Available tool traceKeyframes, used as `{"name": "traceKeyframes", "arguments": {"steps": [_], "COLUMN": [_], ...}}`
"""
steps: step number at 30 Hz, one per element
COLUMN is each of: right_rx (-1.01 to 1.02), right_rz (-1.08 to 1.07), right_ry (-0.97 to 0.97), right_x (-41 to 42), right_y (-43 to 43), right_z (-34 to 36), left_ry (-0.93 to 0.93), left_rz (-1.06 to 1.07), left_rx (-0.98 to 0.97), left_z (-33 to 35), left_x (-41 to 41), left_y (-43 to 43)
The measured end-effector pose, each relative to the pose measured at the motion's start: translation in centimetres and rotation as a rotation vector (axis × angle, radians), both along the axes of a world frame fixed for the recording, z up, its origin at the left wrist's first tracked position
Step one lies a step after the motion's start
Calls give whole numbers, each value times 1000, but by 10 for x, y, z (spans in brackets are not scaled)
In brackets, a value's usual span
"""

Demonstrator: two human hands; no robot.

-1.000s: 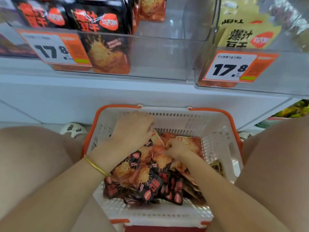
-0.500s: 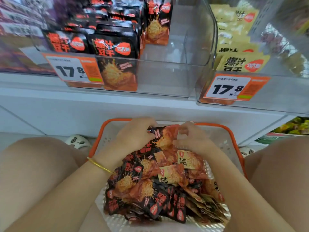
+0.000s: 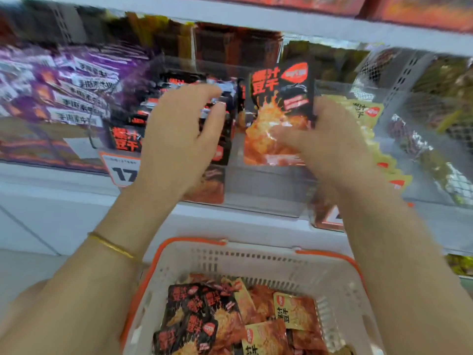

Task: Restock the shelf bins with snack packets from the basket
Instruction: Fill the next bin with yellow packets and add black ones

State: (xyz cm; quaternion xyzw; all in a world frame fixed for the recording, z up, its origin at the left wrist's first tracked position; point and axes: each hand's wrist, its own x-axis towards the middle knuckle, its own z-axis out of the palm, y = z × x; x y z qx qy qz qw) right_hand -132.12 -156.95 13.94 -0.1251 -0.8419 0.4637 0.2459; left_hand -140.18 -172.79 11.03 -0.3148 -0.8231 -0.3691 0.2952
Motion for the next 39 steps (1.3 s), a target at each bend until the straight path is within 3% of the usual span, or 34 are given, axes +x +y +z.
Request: {"name": "traceKeyframes", "arguments": {"steps": [1, 4, 9, 14, 18, 23, 27, 29, 31, 35, 37, 39], "right_rx": [113, 114, -92, 39, 17, 10, 2, 86, 102, -205, -304, -358], "right_rz": [-119, -306, -234, -403, -441, -437, -258, -297, -305, -39, 114, 190], "right_ry": [-10, -170, -409, -339, -281, -412, -548, -545, -433, -49, 33, -37], "right_x": [-23, -98, -177, -247, -236, -243, -228, -213, -190, -69, 8, 59], "right_y": [3, 21, 48, 107, 79, 73, 72, 60, 47, -1, -23, -33], "right_z": [2, -11, -59, -128, -104, -102, -89, -71, -51, -17, -22, -55], "left_ry": [12, 13, 102, 101, 124, 117, 132, 172, 251, 418, 418, 277], "left_rz": [30, 146, 231, 249, 249, 240, 214, 203, 215, 143, 42, -58], "left_rx": [-131, -359, -303, -279, -275, -295, -259, -221, -178, -93, -172, -351], "left_z": [-3, -14, -26, -29, -32, -31, -30, -29, -27, -28, -41, -68], "left_x": [-9, -20, -25, -28, -30, -30, -29, -25, -18, 21, 49, 74], "left_y": [2, 10, 14, 17, 17, 17, 15, 13, 12, 8, 0, -8]}}
